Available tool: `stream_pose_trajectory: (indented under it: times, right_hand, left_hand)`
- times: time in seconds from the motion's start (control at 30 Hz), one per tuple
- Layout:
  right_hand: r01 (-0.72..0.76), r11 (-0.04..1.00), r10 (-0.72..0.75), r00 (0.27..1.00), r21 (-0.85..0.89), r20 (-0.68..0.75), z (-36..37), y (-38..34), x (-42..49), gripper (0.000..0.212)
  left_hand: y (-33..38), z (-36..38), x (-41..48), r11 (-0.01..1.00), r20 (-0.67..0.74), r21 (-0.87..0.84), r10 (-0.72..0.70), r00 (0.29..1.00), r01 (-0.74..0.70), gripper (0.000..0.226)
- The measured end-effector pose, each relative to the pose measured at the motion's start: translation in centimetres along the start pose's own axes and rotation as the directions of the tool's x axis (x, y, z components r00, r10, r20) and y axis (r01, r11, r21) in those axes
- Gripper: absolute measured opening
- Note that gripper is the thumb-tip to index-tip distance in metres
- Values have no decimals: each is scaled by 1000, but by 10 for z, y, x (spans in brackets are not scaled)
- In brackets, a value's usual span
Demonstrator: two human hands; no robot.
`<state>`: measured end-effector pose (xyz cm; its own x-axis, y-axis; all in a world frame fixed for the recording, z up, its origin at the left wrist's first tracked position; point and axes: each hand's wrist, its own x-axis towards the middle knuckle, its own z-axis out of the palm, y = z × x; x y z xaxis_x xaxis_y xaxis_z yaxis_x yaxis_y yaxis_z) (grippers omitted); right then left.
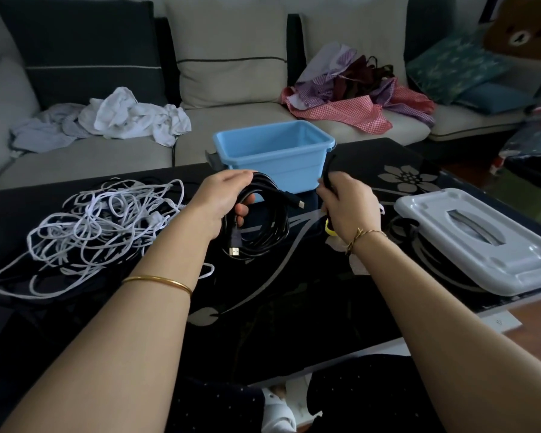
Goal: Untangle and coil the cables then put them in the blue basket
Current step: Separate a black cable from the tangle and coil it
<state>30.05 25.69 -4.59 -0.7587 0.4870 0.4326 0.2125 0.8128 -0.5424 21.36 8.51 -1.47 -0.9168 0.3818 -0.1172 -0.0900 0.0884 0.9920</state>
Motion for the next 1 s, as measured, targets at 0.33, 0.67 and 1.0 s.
stream_pose_trajectory:
  times: [0.33, 0.67, 1.0]
  right_hand:
    - [449, 892, -415, 860, -54, 295, 1, -70, -11, 23]
    - [550, 798, -496, 832, -247, 249, 38, -98, -13, 19]
    - [553, 749, -573, 817, -365, 62, 71, -106, -24, 27]
  left_hand:
    - [4, -38, -12, 1000, -141, 15, 11, 990, -8, 13]
    - [7, -58, -25, 998, -164, 28, 54, 985, -50, 13]
    - [9, -63, -28, 998, -148, 24, 62, 987, -59, 20]
